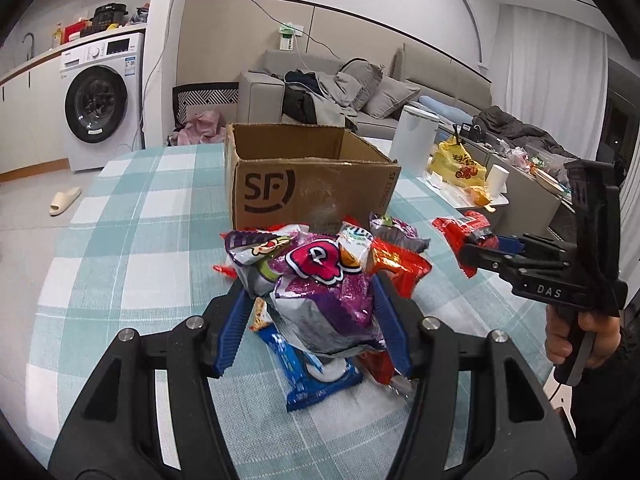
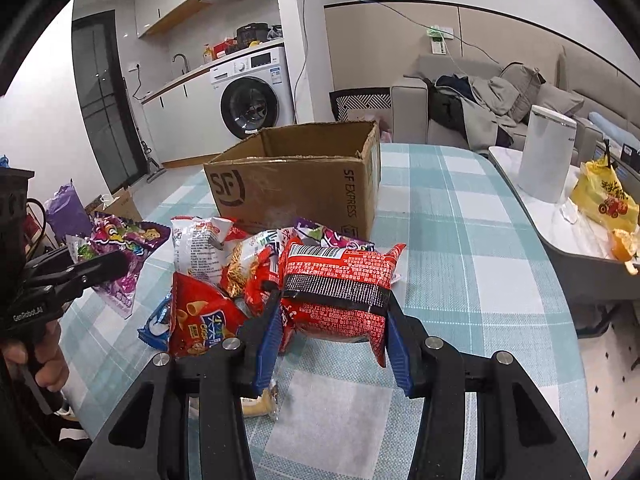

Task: Organize snacks
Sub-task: 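Lift the purple bag with the left tool while the right tool carries the red packet over the box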

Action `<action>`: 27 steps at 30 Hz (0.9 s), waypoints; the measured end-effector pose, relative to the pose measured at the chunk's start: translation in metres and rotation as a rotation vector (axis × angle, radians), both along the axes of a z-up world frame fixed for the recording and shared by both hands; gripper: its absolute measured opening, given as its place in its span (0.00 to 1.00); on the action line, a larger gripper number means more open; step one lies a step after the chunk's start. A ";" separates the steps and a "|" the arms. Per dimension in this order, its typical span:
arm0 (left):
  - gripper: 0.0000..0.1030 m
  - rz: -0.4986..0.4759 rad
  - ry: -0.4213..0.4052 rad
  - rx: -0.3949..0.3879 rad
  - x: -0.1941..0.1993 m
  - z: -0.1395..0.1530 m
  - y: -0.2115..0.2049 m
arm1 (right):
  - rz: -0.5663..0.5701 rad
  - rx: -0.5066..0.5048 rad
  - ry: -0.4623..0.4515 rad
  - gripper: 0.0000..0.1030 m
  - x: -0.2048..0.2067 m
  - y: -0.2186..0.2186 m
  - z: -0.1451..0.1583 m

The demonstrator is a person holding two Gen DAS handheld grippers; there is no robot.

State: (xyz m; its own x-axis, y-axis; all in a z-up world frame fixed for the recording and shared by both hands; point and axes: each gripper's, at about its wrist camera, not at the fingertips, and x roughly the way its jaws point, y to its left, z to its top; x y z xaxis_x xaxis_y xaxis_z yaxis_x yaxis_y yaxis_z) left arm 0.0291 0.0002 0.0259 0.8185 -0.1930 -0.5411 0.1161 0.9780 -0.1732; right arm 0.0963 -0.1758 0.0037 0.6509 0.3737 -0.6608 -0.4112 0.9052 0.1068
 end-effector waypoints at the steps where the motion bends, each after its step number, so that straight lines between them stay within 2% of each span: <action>1: 0.55 0.003 -0.004 0.002 0.003 0.001 0.000 | 0.000 -0.003 -0.003 0.46 0.000 0.001 0.002; 15: 0.55 0.032 -0.047 0.026 0.044 0.018 0.007 | 0.048 -0.005 -0.050 0.46 0.013 0.022 0.027; 27: 0.55 0.034 -0.073 0.059 0.079 0.031 0.003 | 0.060 0.037 -0.055 0.46 0.035 0.034 0.043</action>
